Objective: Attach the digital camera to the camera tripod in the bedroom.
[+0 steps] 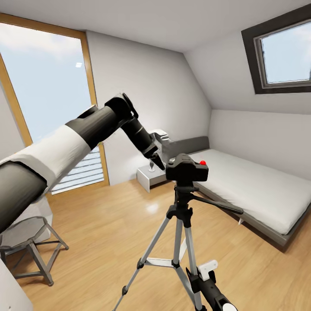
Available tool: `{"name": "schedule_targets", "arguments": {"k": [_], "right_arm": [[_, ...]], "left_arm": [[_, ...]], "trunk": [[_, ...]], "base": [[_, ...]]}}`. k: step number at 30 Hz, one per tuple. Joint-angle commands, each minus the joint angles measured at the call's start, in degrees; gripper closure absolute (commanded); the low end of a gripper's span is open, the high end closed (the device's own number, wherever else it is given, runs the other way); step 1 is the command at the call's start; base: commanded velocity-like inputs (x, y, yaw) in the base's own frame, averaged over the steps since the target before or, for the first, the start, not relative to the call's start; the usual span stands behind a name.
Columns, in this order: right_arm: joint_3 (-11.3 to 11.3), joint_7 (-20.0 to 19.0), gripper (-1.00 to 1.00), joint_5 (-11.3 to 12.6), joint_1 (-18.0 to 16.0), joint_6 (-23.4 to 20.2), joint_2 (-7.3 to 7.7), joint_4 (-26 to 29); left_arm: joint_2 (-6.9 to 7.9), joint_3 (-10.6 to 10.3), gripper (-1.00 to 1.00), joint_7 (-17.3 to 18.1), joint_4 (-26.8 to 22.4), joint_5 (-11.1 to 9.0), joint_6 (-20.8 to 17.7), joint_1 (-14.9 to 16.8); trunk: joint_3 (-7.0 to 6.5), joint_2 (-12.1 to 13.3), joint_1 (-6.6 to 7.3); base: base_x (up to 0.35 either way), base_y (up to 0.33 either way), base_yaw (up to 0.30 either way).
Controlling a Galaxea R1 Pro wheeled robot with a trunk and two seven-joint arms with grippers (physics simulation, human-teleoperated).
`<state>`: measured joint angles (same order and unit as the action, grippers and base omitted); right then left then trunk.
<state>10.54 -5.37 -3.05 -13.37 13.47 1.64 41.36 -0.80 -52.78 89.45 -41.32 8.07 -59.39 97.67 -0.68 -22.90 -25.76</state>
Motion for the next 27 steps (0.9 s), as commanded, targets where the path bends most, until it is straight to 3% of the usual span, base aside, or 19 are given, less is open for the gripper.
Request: {"name": "schedule_targets", "arguments": {"k": [1,2,6,10,14,18,22,27], "right_arm": [[0.10,0.01,1.00,-0.37,0.01,0.16,0.05,-0.14],[0.10,0.01,1.00,-0.37,0.01,0.17,0.04,-0.14],[0.10,0.01,1.00,-0.37,0.01,0.15,0.04,-0.14],[0.10,0.01,1.00,-0.37,0.01,0.15,0.04,-0.14],[0.10,0.01,1.00,-0.37,0.01,0.15,0.03,-0.14],[0.10,0.01,1.00,-0.37,0.01,0.15,0.05,-0.14],[0.10,0.01,1.00,-0.36,0.01,0.15,0.07,-0.14],[0.10,0.01,1.00,-0.35,0.01,0.16,0.06,-0.14]], "left_arm": [[1.43,0.56,-1.00,0.55,-2.72,0.58,-0.61,0.02],[2.22,0.81,-1.00,0.55,-4.16,0.56,-0.61,0.01],[9.42,2.11,-1.00,0.55,-14.22,0.38,-0.61,0.05],[13.40,2.95,-1.00,0.55,-16.93,0.29,-0.61,0.04],[17.97,5.35,-1.00,0.55,-17.92,0.19,-0.61,0.01],[21.22,8.14,-1.00,0.55,-18.03,0.13,-0.61,0.00],[23.68,9.29,-1.00,0.55,-17.90,0.11,-0.61,-0.03],[24.68,9.71,-1.00,0.55,-16.22,0.11,-0.61,-2.32]], "trunk": [[0.04,-0.02,-0.02],[0.04,-0.02,-0.02],[0.04,-0.02,-0.02],[0.04,-0.02,-0.02],[0.04,-0.02,-0.02],[0.04,-0.02,-0.02],[0.04,-0.02,-0.02],[0.04,-0.02,-0.02]], "base": [[0.000,0.000,0.000],[0.000,0.000,0.000],[0.000,0.000,0.000],[0.000,0.000,0.000],[0.000,0.000,0.000],[0.000,0.000,0.000],[0.000,0.000,0.000],[0.000,0.000,0.000]]}}
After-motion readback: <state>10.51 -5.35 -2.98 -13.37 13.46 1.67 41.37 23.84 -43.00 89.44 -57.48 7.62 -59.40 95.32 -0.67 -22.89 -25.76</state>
